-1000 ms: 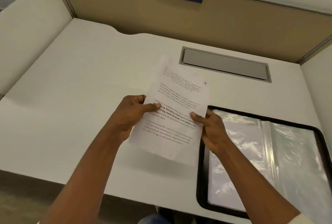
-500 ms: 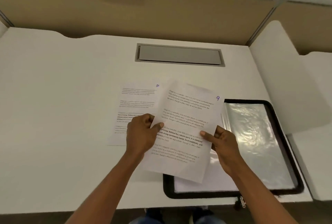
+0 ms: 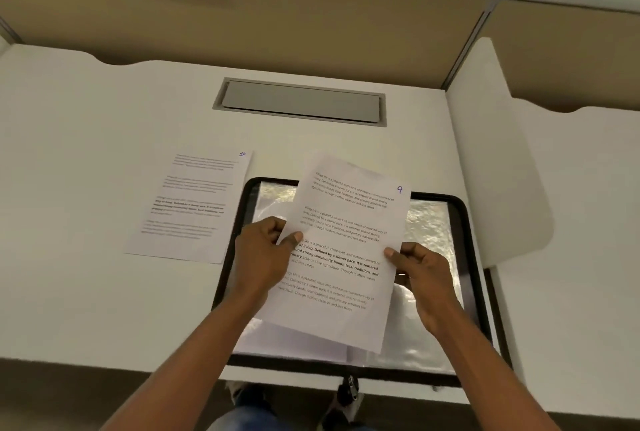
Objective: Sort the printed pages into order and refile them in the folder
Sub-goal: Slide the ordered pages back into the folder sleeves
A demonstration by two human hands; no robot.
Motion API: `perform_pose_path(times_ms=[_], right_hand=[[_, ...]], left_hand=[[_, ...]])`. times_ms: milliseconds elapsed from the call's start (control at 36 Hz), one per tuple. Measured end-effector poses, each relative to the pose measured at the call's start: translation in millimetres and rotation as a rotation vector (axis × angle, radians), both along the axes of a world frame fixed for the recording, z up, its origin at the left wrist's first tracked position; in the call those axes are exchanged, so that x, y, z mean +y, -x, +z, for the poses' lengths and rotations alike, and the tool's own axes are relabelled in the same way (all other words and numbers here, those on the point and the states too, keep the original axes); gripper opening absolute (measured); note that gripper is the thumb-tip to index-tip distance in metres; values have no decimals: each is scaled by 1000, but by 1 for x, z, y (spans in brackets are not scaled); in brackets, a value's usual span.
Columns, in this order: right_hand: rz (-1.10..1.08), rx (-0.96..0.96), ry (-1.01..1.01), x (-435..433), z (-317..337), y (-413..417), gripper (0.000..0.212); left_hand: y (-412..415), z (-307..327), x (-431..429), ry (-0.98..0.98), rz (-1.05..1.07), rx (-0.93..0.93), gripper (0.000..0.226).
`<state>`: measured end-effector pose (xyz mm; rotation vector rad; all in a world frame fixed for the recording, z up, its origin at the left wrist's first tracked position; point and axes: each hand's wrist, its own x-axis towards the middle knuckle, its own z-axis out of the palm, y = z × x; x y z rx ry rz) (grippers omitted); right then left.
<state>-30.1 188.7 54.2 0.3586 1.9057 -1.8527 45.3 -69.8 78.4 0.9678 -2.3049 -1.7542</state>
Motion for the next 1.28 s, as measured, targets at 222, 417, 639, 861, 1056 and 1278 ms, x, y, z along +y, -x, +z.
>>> perform_pose_path(times_ms=[222, 417, 639, 861, 1056, 1278], right_hand=[[62, -5, 50, 61, 8, 40, 24], [53, 77, 77, 73, 28, 85, 35], [213, 156, -104, 71, 53, 140, 31], [675, 229, -515, 53, 80, 191, 26], [1011, 245, -618, 22, 87, 221, 24], [1224, 330, -666, -3, 80, 246, 28]], left_hand=[[6, -1, 68, 9, 32, -8, 9], [7, 1, 85, 47, 4, -24, 9], [20, -2, 70, 8, -24, -7, 9], [40, -13, 56, 43, -96, -9, 7], [53, -17, 56, 80, -118, -37, 7], [66, -26, 72, 38, -32, -46, 11]])
